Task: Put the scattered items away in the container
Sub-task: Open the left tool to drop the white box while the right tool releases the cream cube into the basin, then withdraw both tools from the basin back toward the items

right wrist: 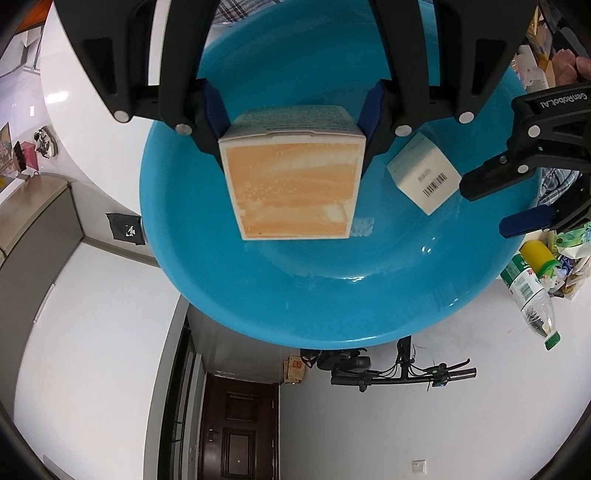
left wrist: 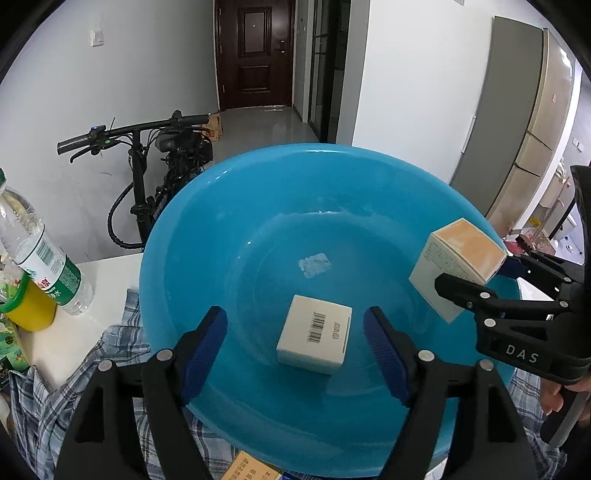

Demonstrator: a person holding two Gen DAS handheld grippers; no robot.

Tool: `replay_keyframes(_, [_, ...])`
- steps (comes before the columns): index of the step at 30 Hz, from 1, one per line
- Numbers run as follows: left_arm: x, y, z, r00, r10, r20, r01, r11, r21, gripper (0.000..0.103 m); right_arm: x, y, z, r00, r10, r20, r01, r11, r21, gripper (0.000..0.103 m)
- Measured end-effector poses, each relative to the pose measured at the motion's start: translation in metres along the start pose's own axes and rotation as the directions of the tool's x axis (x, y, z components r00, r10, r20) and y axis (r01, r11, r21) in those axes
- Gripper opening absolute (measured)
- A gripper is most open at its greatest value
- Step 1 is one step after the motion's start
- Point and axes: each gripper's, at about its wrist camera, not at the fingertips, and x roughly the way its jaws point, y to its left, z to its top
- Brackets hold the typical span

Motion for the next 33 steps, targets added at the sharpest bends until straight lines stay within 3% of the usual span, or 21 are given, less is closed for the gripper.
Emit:
replay_keyframes(12, [-0.016, 0.002, -0.004, 0.998, 0.036, 0.049, -0.034, 0.999, -0.031, 0.082, -0.003, 0.006, -0.004, 0.999, -0.033, -0.008, 0.033, 0.999, -0.041, 0.06])
replay_keyframes(14, [-0.021, 0.003, -0.006, 0.997, 0.044, 0.068, -0.041, 0.998, -0.042, 0.084, -0.006, 0.005, -0.004, 0.999, -0.038, -0.004, 0.038, 0.998, -0.04, 0.067])
replay_keyframes(21, [-0.049, 0.009, -0.007, 0.99, 0.009, 0.144, 0.004, 0.996, -0.092, 0.085, -0.023, 0.003, -0.008, 0.998, -0.037, 0.049, 0.039, 0.999, -0.025, 0.076])
replay_keyframes(24, [-0.071, 0.012, -0.01, 0.971, -0.003, 0.237, 0.032, 0.992, -0.121, 0.089, -0.034, 0.003, -0.012, 0.996, -0.027, 0.084, 0.029, 0.999, -0.025, 0.086])
replay_keyframes(26, [-0.089, 0.015, -0.014, 0.95, -0.018, 0.311, 0.063, 0.989, -0.136, 0.103, -0.042, 0.002, -0.015, 0.994, -0.022, 0.112, 0.025, 0.999, -0.031, 0.1])
replay_keyframes(30, [-0.127, 0.01, -0.021, 0.898, 0.045, 0.438, 0.0, 0.995, -0.102, 0.103, -0.063, 0.004, -0.022, 0.983, -0.021, 0.18, 0.028, 0.999, -0.039, 0.101])
replay_keyframes(33, [-0.149, -0.001, -0.024, 0.881, 0.067, 0.468, -0.049, 0.998, -0.05, 0.103, -0.08, 0.005, -0.025, 0.975, -0.015, 0.221, 0.023, 0.999, -0.034, 0.103])
